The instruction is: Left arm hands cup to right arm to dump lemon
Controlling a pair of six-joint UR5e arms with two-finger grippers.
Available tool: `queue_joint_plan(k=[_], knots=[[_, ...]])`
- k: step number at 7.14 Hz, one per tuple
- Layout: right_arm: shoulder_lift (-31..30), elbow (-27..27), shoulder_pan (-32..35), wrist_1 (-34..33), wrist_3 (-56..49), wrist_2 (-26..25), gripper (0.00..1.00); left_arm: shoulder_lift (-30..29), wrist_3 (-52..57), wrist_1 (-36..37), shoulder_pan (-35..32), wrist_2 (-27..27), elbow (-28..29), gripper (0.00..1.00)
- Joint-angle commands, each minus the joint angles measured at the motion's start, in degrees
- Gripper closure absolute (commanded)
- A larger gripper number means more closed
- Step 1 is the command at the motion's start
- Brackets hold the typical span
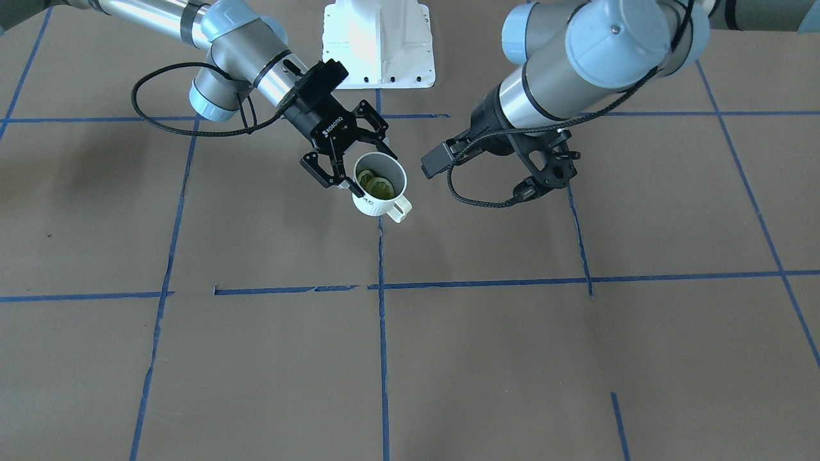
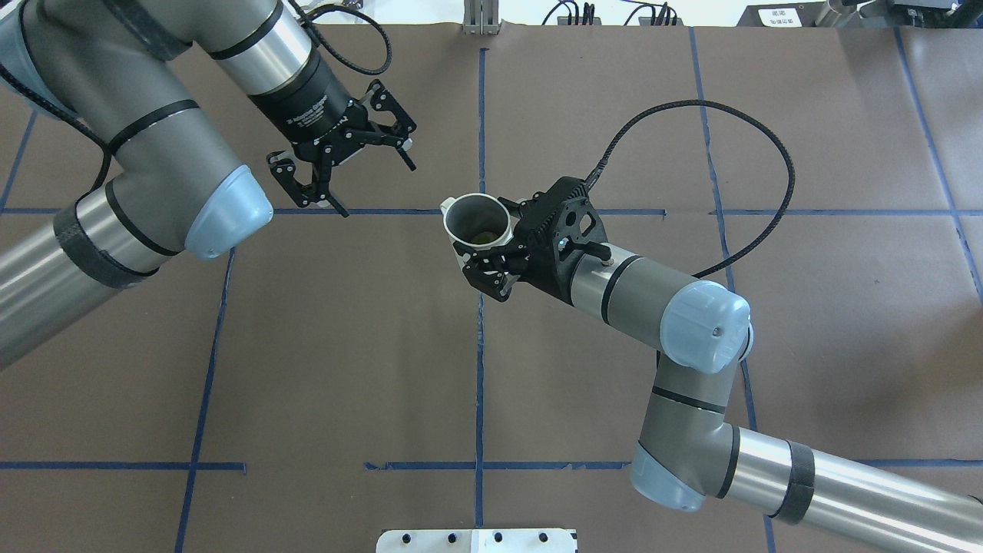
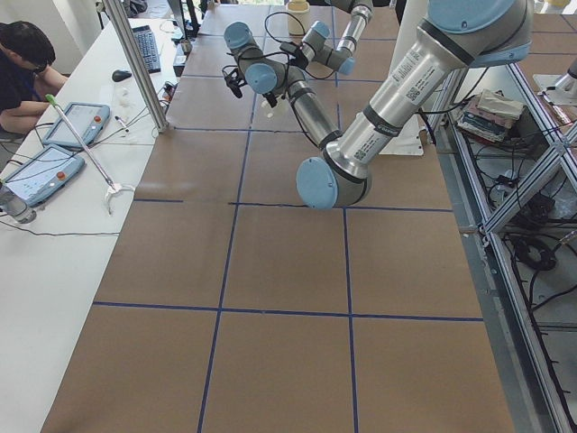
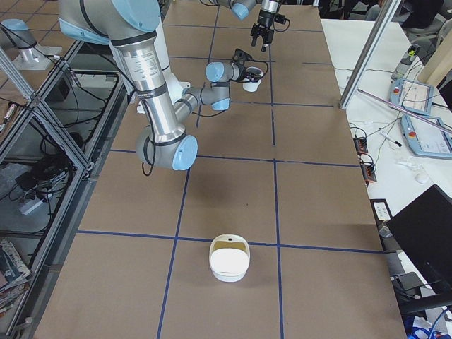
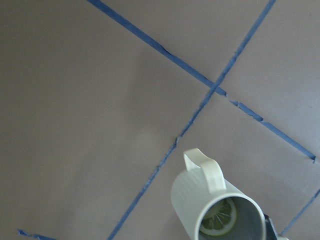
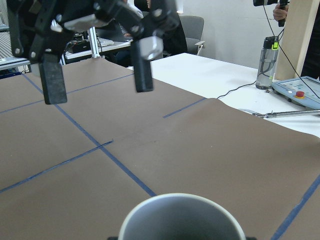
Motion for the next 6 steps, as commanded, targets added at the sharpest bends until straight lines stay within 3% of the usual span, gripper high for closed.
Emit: queue_joint_plan(k=[1, 3, 6], knots=[[-1.27, -0.18, 2.53, -0.16, 0.35, 0.06, 1.0, 6.72, 13.02, 0.35, 0.11, 8.38, -0.81, 0.0], [-4.43, 0.0, 8.14, -0.24, 11.45, 0.23, 1.0, 12.0, 32.95, 0.52, -0.41, 13.86, -1.94, 0.0], [-14.07, 2.7, 14.66, -0.33, 12.21, 1.46, 1.0, 22.8, 54.71, 0.44, -5.93, 15.89, -6.59, 0.0]])
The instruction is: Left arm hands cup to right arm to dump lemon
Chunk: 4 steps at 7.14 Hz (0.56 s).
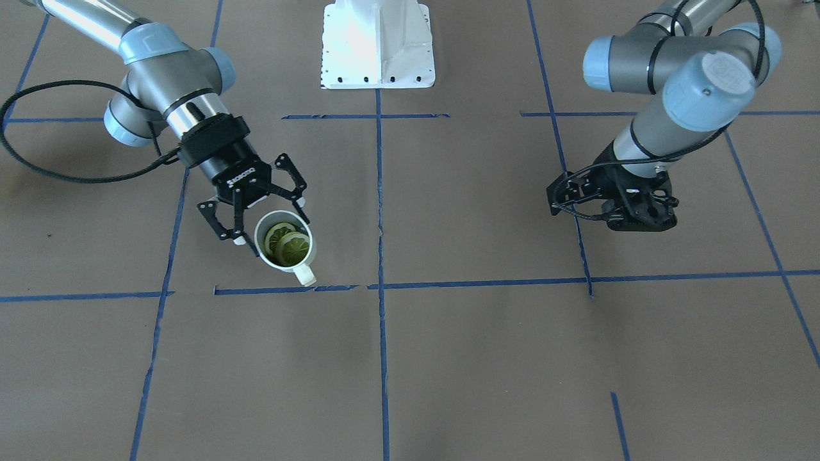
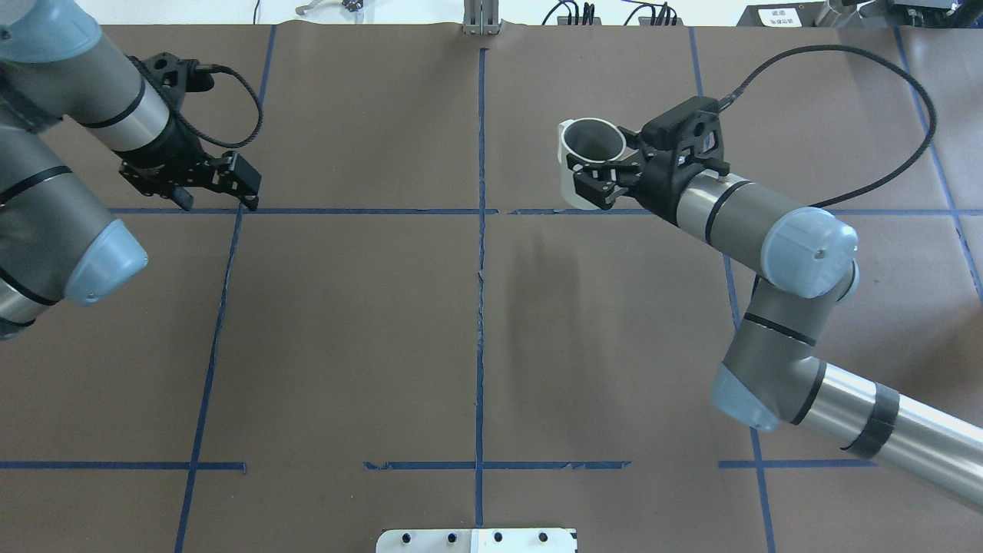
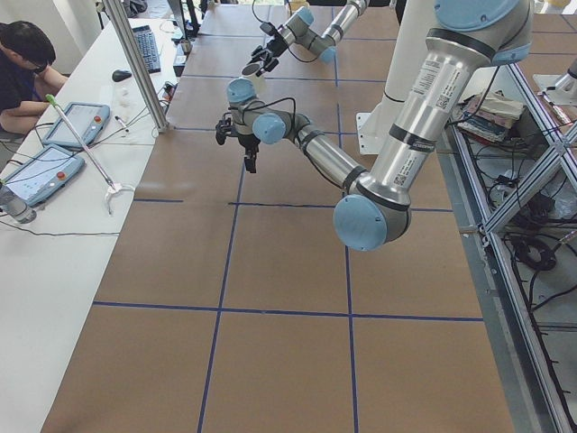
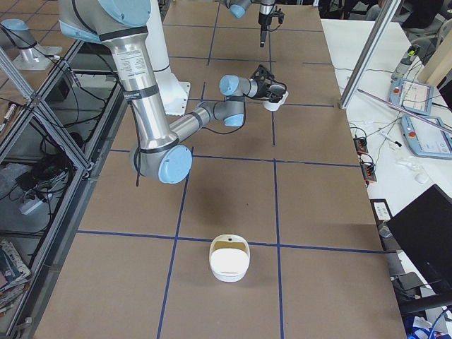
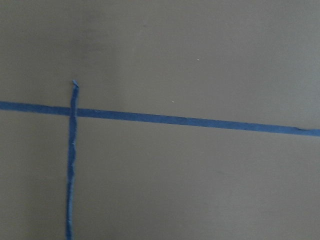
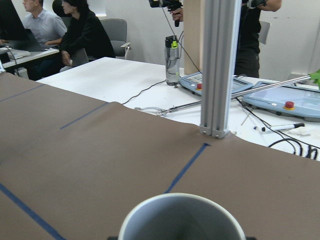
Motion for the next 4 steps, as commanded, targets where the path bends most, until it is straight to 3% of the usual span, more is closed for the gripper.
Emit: queue_joint_plan(k=[1, 4], knots=[[-10.26, 4.49, 5.75, 0.24, 1.19, 0.94, 1.0, 7.03, 8.72, -0.06, -2.23, 3.05, -4.42, 0.0], [-27.56, 13.88, 13.93, 0.94, 3.47, 3.22, 0.99, 7.33, 8.21, -0.06, -1.88, 3.07, -3.74, 0.0]])
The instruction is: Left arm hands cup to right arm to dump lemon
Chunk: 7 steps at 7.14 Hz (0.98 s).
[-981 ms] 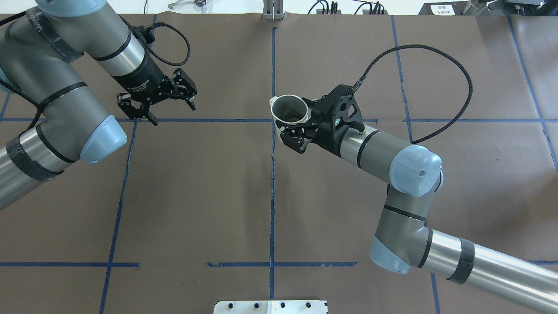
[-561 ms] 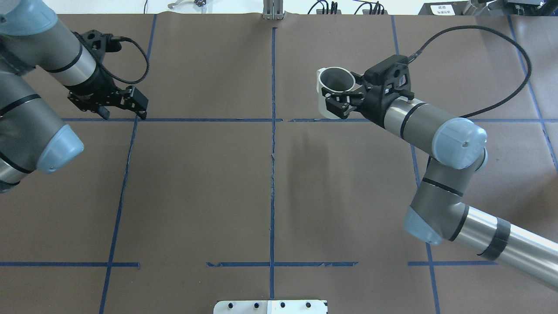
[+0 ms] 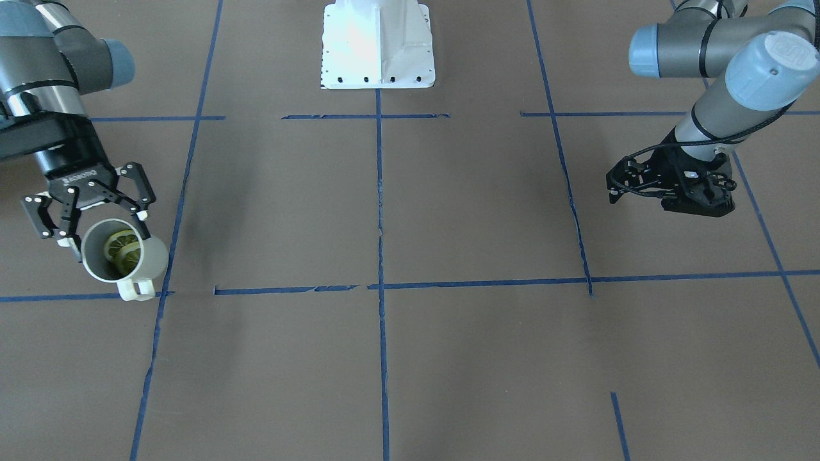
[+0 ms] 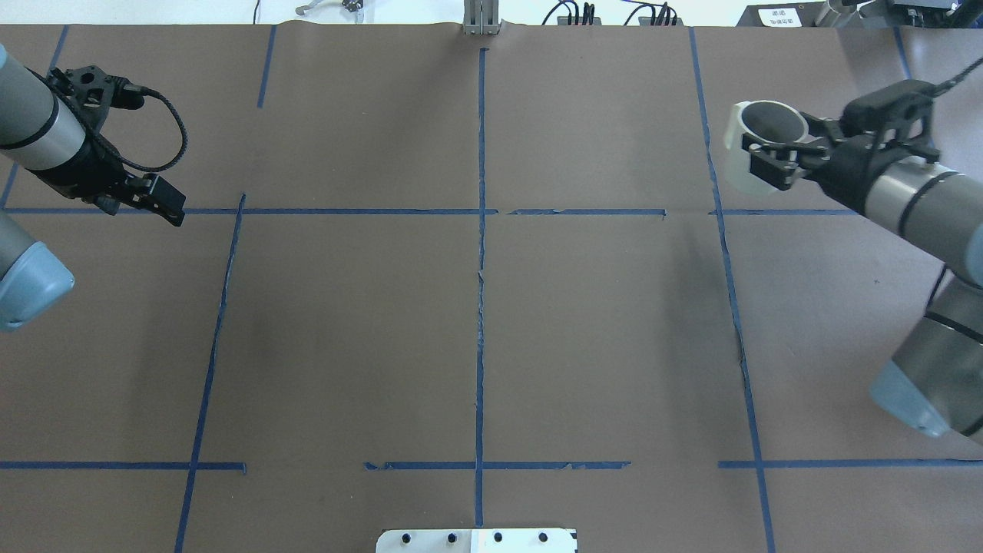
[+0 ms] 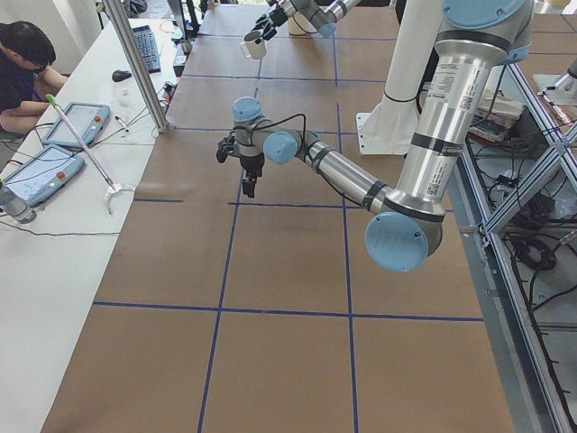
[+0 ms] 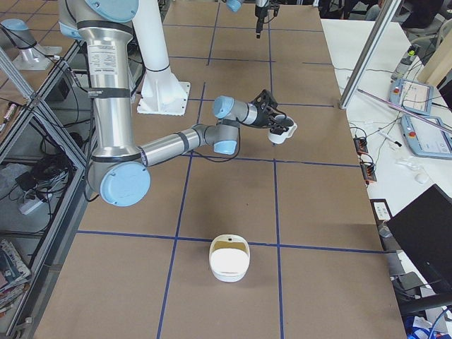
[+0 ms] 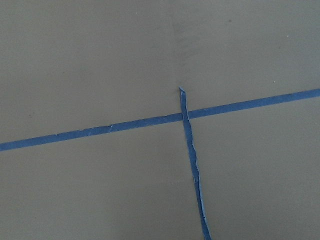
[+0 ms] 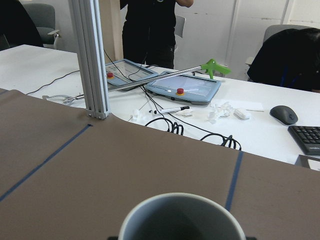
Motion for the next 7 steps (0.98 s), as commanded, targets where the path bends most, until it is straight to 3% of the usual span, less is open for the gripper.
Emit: queue_joint_plan(k=[1, 3, 5, 7], knots=[[-14.4, 5.24, 6.28, 6.76, 1.11, 3.24, 0.99, -0.16, -0.2, 0.0, 0.15, 0.06, 0.33, 0.0], [-23.49, 0.81, 8.86, 22.72, 6.43, 6.43, 0.99, -0.51, -0.28, 0.0, 0.23, -0.02, 0.6, 0.0], [-23.62, -15.32, 12.18, 42.15, 8.4, 7.74, 0.99, -0.6, -0.29, 0.0, 0.23, -0.02, 0.6, 0.0], [-23.62, -23.88, 19.38, 53.16, 20.63, 15.28, 0.99, -0.69, -0.37, 0.09, 0.23, -0.02, 0.6, 0.0]])
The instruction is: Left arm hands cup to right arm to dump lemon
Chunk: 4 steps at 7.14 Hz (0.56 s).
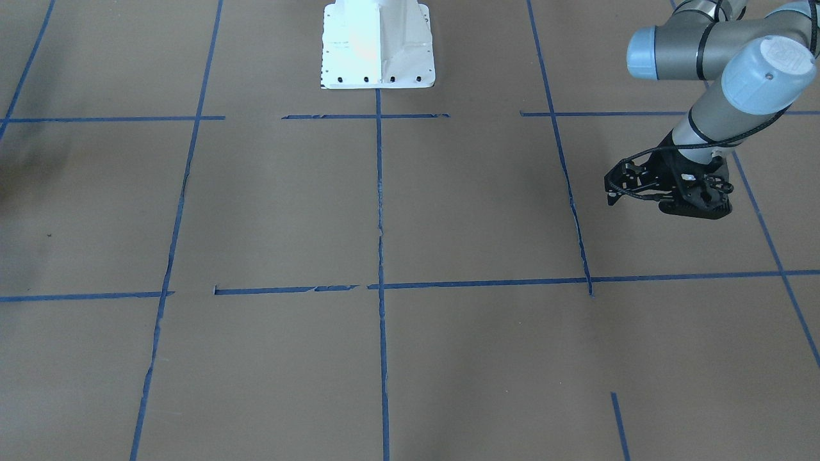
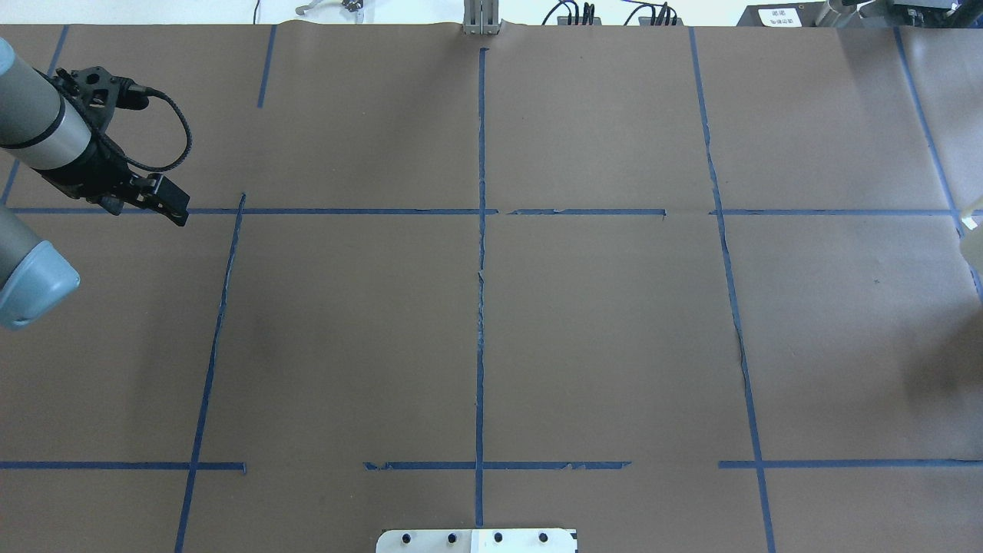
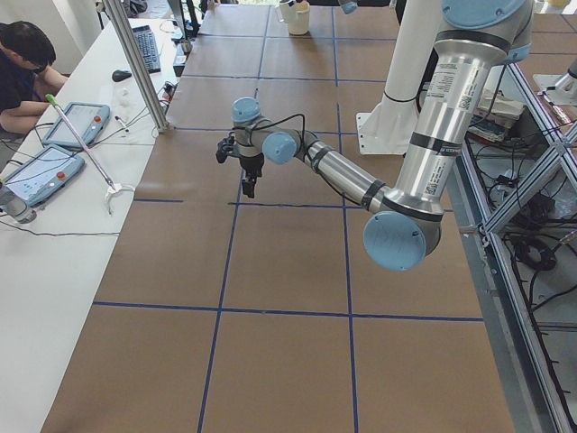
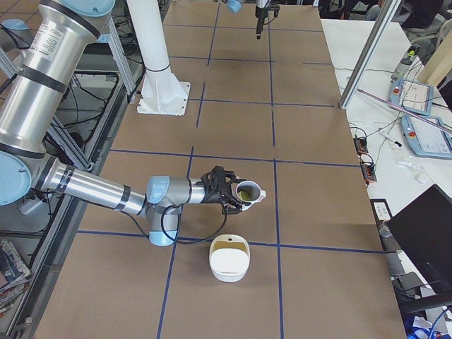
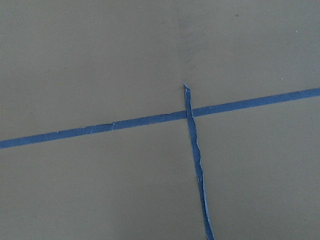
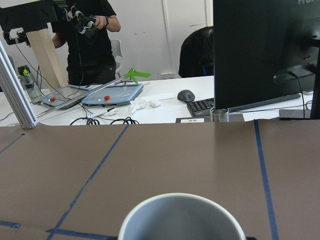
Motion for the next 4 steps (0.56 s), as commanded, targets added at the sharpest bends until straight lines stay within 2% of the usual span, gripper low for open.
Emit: queue_joint_plan(k=[1, 2, 4], knots=[[0.72, -11.01, 4.5, 13.46, 14.99, 4.03, 0.99, -0.04, -0.03, -0.02, 0.0, 0.0, 0.0, 0.0], [2.04, -14.28, 4.6, 17.26, 23.51, 4.03, 0.99, -0.13, -0.03, 0.07, 0.0, 0.0, -0.09, 0.0], [2.49, -15.54, 4.68, 20.72, 38.37, 3.95, 0.99, -0.04, -0.03, 0.07, 0.0, 0.0, -0.53, 0.0]])
